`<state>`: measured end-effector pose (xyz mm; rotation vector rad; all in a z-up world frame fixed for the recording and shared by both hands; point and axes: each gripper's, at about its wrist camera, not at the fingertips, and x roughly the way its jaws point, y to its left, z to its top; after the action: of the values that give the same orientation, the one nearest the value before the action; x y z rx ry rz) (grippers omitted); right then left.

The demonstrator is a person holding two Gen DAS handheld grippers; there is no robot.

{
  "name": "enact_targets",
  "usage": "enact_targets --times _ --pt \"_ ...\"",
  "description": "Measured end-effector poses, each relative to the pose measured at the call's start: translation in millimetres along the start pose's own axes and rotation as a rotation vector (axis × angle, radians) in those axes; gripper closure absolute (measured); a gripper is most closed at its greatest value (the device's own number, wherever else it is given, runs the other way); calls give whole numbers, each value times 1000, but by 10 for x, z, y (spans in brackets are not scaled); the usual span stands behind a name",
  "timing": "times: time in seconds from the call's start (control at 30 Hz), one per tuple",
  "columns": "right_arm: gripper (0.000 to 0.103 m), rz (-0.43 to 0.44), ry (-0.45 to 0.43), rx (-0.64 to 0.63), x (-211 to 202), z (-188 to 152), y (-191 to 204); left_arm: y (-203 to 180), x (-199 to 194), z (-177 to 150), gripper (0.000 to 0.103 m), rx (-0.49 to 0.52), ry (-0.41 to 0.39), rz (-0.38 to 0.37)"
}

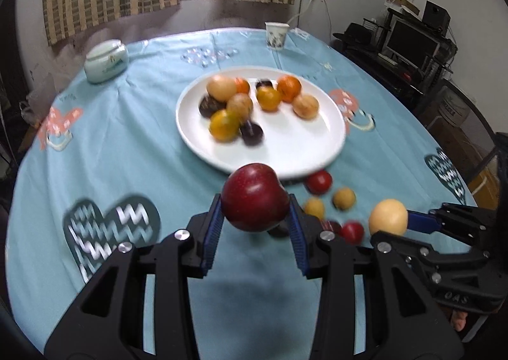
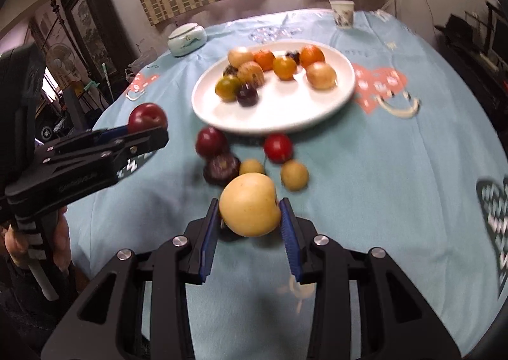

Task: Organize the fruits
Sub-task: 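Carry the pale pear and red plum onto the plate, open both tools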

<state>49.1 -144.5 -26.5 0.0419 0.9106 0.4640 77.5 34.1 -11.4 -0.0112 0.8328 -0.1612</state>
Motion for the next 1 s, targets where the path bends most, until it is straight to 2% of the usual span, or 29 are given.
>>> enact_targets --times 0.13,0.27,0.43,0.7,1.0 --pt "65 14 -8 -35 131 488 33 88 184 424 63 -4 6 -4" --pt "65 -2 8 -43 382 992 16 220 511 826 63 -24 29 33" --pt "65 -49 24 -23 824 1388 -97 422 954 999 63 -99 74 48" --pt "65 -69 78 19 1312 1419 -310 478 1293 988 63 -116 118 28" --pt "63 -64 46 21 1381 1430 -342 474 1305 989 62 -109 99 23"
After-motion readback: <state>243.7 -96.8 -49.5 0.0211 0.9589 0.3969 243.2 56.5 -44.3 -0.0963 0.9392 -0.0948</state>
